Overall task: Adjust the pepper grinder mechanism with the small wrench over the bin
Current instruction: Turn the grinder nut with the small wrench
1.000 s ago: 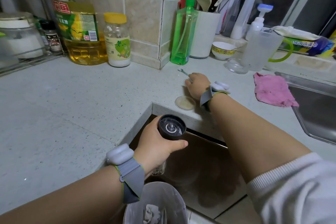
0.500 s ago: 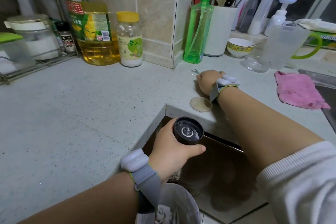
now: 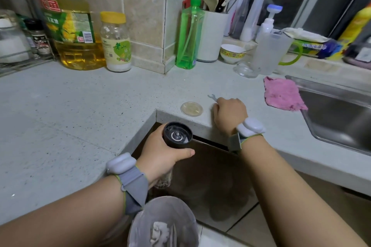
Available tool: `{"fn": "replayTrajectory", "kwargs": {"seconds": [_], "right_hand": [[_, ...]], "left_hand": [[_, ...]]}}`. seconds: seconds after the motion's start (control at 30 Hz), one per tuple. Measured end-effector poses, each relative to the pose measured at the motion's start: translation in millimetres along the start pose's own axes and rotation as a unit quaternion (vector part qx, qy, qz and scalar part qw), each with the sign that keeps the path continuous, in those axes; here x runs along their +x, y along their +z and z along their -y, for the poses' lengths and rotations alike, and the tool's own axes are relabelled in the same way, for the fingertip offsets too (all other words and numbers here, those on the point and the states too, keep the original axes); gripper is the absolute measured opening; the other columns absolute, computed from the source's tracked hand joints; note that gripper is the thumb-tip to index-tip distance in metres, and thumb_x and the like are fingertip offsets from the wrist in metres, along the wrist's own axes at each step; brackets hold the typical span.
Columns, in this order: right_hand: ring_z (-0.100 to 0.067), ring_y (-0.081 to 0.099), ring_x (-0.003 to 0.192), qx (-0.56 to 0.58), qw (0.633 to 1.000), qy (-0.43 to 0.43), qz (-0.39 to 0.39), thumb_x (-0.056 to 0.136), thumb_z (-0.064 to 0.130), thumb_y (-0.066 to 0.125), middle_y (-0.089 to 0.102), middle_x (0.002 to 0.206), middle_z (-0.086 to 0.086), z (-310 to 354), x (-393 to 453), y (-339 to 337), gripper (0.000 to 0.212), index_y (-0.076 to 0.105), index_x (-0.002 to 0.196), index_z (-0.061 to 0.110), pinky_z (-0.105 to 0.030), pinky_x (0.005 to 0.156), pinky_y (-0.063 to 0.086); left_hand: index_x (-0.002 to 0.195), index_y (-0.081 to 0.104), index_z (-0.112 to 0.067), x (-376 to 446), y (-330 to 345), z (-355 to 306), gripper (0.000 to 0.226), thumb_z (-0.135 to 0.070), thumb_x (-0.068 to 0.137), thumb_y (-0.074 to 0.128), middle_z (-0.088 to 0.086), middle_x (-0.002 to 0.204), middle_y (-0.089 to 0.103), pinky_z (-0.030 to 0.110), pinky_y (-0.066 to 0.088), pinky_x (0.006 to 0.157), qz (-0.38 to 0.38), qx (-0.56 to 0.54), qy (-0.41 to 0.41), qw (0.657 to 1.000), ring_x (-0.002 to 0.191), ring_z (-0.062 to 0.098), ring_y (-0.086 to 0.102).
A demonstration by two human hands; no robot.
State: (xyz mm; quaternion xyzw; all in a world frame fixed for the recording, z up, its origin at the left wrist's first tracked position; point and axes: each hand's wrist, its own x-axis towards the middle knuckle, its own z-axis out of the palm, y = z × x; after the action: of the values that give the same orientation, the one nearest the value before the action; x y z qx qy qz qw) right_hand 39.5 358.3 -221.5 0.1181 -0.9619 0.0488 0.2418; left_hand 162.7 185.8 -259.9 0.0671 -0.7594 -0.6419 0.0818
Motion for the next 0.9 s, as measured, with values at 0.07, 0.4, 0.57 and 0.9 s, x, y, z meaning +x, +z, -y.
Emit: {"fn": "replayTrajectory", "kwargs": {"seconds": [0.07,0.4,0.57,0.9], "right_hand": [[-0.038,0.060,0.061,0.002,1.000,-0.017,0.002,0.084,0.014,0.060,0.064,0.061,-0.021,0,-20,-11,0.017,0.065,0.074,0.001,-0.037,0.064,0.044],[-0.028,0.045,0.106,0.018,0.998,-0.017,0.056,0.089,0.011,0.056,0.052,0.112,-0.009,4,-65,-29,0.016,0.059,0.105,0.009,-0.032,0.085,0.036],[-0.030,0.047,0.099,0.080,0.996,-0.003,0.036,0.083,0.002,0.060,0.054,0.098,-0.012,3,-65,-29,0.011,0.069,0.089,0.004,-0.035,0.078,0.039],[-0.029,0.062,0.087,0.266,0.963,0.028,-0.035,0.078,0.003,0.075,0.067,0.090,-0.012,-17,-72,-24,0.006,0.078,0.083,0.004,-0.029,0.075,0.046]], "left_hand": [[0.097,0.063,-0.036,0,1,1,0.065,-0.035,0.039,0.092,-0.011,0.101,0.072,0.028,0.050,0.083,0.002,0.006,0.001,1.000,0.095,0.007,0.066],[0.096,0.063,-0.035,-1,3,2,0.070,-0.043,0.032,0.089,-0.010,0.100,0.072,0.024,0.049,0.079,0.007,0.008,0.006,1.000,0.094,0.006,0.066],[0.092,0.064,-0.038,-2,3,2,0.060,-0.032,0.040,0.093,-0.013,0.096,0.072,0.017,0.047,0.073,0.013,0.005,0.014,1.000,0.086,-0.003,0.066],[0.094,0.060,-0.041,-9,2,-8,0.056,-0.021,0.054,0.094,-0.025,0.094,0.069,0.002,0.046,0.068,0.047,0.027,0.066,0.996,0.088,-0.013,0.062]]}}
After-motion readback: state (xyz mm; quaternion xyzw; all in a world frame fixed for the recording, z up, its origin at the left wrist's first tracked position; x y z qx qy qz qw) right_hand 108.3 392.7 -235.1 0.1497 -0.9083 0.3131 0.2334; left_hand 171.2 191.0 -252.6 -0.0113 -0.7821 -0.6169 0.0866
